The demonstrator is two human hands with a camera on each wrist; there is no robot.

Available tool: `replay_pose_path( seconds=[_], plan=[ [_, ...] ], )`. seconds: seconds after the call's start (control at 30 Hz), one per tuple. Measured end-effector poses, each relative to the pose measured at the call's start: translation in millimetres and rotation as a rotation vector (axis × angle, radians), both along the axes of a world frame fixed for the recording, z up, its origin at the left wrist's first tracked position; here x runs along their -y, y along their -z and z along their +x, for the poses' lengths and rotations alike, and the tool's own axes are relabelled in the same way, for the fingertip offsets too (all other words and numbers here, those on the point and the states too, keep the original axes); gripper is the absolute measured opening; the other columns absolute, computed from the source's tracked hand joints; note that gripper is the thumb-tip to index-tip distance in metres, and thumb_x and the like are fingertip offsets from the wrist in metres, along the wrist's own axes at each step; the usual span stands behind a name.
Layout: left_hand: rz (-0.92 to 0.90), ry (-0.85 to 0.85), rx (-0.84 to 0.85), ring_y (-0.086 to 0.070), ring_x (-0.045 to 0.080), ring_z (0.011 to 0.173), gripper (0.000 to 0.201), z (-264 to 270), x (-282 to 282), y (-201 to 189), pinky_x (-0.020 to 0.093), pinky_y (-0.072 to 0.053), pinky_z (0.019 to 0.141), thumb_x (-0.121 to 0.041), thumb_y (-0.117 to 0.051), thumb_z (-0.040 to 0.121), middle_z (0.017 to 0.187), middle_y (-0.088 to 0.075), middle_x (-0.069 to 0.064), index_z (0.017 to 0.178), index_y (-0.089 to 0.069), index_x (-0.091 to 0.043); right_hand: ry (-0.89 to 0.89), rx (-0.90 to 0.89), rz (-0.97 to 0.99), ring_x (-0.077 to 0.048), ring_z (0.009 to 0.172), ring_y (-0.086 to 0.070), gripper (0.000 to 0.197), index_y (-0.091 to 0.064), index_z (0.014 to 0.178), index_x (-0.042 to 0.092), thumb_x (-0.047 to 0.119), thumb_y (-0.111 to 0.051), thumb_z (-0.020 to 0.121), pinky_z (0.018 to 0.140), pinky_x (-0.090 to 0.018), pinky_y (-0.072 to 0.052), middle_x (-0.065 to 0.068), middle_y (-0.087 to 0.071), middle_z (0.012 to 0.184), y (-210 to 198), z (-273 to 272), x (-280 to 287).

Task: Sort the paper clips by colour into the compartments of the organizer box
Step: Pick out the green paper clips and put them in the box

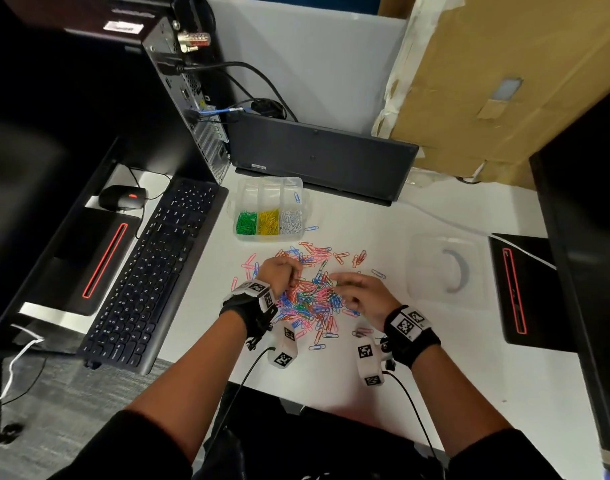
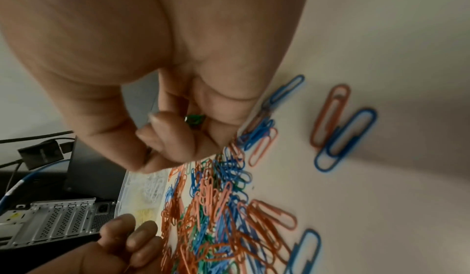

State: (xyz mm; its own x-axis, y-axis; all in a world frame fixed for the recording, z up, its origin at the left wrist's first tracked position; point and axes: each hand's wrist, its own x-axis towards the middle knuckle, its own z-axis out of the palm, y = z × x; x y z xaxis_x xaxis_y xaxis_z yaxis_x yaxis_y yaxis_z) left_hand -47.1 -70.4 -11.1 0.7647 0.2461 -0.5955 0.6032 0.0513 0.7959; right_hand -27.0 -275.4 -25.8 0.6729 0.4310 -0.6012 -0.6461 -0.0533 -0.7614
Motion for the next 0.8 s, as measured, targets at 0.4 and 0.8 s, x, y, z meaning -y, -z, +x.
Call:
replay_pose_path(
  seconds=[0.4,0.8],
  plan=[
    [0.617,0.434,0.111,-0.055,0.009,0.066,0.013,-6,-23,12,0.020,-0.044,0.063,-0.018,-0.070,0.082,0.075,-0.064,-0.010,0.079,-0.069,-0.031,-0.101,0.271,-0.358,-0.008,0.063,-0.054,0.006,-0.073,0.091,0.010,0.015,-0.071,0.087,0.062,-0.024,-0.047,0.002,-0.062,0.072,-10,23,-14],
    [0.830,0.678,0.166,-0.064,0.020,0.088,0.009,3,-27,16,0.029,-0.052,0.077,-0.024,-0.066,0.085,0.099,-0.070,-0.004,0.083,-0.074,-0.027,-0.347,0.829,-0.777,-0.002,0.053,-0.044,0.003,-0.072,0.084,0.020,0.021,-0.074,0.082,0.061,-0.025,-0.047,0.015,-0.047,0.057,6,42,-48]
  ],
)
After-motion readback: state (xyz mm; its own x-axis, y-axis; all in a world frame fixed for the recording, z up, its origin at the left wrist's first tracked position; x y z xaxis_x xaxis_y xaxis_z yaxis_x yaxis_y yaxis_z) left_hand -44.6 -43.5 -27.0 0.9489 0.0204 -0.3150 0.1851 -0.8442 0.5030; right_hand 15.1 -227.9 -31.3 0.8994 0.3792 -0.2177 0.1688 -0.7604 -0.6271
